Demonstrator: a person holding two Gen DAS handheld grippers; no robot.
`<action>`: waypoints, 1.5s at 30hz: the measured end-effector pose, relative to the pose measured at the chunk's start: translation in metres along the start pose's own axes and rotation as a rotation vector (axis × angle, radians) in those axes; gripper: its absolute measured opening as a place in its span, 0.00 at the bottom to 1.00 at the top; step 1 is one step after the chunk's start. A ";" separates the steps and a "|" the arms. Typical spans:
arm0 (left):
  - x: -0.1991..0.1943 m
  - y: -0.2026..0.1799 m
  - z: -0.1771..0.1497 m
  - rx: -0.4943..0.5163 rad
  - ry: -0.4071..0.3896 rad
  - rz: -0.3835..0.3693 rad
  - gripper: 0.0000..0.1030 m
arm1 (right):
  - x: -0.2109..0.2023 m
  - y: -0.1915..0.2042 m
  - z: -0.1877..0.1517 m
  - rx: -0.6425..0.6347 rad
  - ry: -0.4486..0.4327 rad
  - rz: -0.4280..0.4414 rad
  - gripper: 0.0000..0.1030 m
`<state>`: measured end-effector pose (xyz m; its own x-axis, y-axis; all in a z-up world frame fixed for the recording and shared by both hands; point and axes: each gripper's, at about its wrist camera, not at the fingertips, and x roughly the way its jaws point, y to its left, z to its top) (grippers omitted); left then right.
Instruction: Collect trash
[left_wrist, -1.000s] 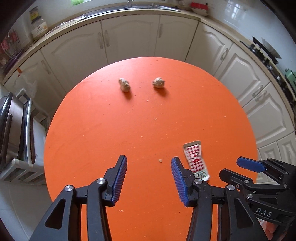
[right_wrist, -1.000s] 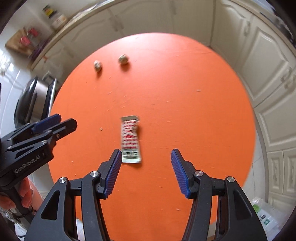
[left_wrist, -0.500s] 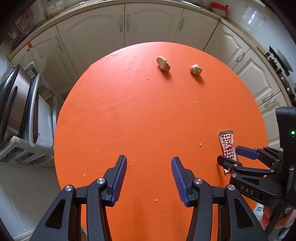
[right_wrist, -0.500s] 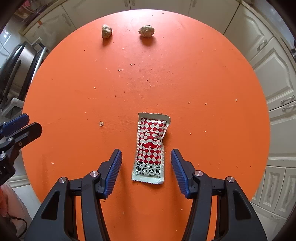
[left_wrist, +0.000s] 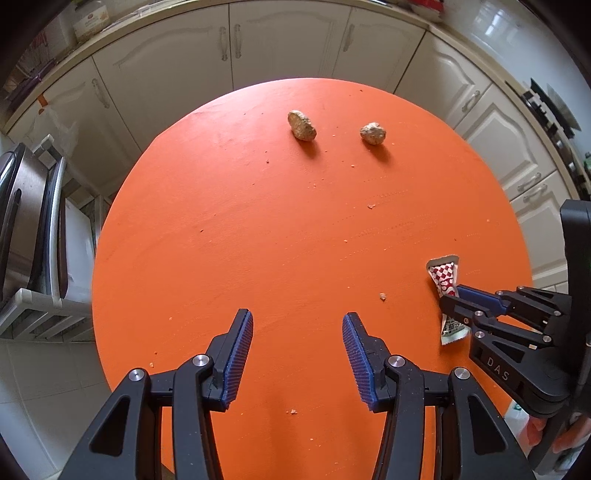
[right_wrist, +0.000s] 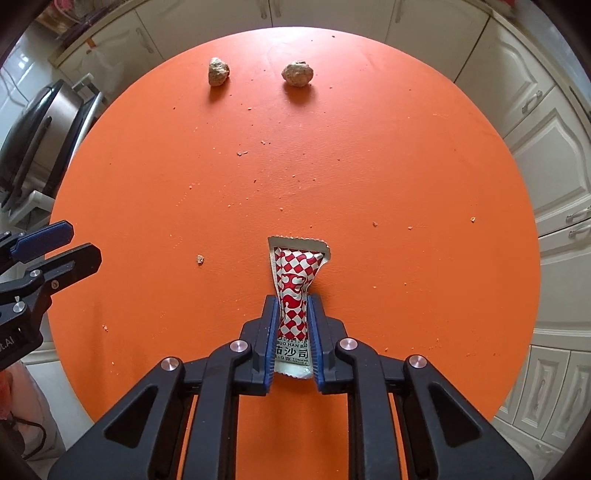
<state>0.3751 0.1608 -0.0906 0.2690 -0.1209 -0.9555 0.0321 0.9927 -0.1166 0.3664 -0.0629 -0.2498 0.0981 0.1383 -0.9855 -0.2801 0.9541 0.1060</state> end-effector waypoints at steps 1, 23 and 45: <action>0.002 -0.005 0.005 0.010 0.002 -0.006 0.45 | -0.001 -0.004 0.000 0.012 -0.003 0.007 0.14; 0.085 -0.068 0.153 -0.039 0.017 -0.044 0.49 | -0.014 -0.109 0.075 0.187 -0.054 0.084 0.14; 0.115 -0.096 0.153 0.034 -0.084 0.006 0.17 | -0.013 -0.125 0.089 0.176 -0.068 0.119 0.14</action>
<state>0.5507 0.0516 -0.1480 0.3494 -0.1158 -0.9298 0.0622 0.9930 -0.1003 0.4848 -0.1607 -0.2382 0.1399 0.2649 -0.9541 -0.1231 0.9607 0.2487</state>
